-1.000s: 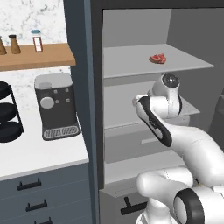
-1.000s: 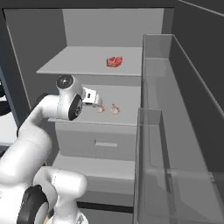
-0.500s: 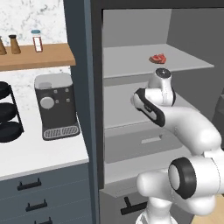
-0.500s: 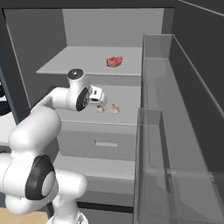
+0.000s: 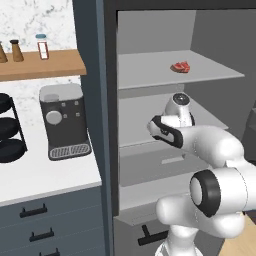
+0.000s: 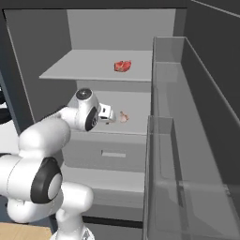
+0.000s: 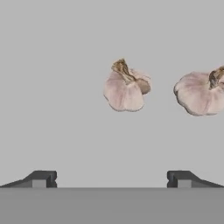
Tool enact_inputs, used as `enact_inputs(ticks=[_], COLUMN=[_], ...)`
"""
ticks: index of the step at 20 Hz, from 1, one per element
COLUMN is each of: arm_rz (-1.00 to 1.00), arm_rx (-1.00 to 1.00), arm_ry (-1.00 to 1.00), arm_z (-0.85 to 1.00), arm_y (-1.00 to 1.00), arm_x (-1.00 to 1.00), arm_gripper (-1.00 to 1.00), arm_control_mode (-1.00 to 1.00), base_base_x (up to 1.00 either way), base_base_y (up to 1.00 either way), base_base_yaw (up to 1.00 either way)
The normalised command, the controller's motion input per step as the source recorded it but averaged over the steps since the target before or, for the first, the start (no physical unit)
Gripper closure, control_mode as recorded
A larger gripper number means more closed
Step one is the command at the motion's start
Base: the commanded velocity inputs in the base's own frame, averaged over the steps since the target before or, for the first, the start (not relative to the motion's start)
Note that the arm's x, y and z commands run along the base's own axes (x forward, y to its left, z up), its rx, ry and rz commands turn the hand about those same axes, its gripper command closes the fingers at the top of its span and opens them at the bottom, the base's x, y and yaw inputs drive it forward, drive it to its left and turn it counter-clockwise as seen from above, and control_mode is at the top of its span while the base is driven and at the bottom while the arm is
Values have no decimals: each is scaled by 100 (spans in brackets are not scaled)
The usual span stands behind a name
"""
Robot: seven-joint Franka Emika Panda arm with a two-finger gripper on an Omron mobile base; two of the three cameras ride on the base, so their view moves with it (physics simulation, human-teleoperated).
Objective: Place one garlic and one steak in each tupperware on the nearby counter, to pack two identical lunches.
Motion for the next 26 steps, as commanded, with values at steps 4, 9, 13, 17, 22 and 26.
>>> enact_inputs(ticks=[4,9,13,17,22,26], arm_rz=[1,3,5,5,6,9], arm_rx=[-4,-1,0,0,0,0], arm_ry=[0,6,3,0,0,0], arm_z=[5,13,2,-8,-4,0], arm_y=[0,0,0,1,15,27], arm_x=[51,54,18,1,-3,-26], arm_gripper=[-100,-100,-100,-100,-100,-100], arm_control_mode=[-100,-100,-100,-100,-100,-100], base_base_x=[0,0,0,0,0,0], base_base_y=[0,0,0,0,0,0], base_base_yaw=[0,0,0,0,0,0])
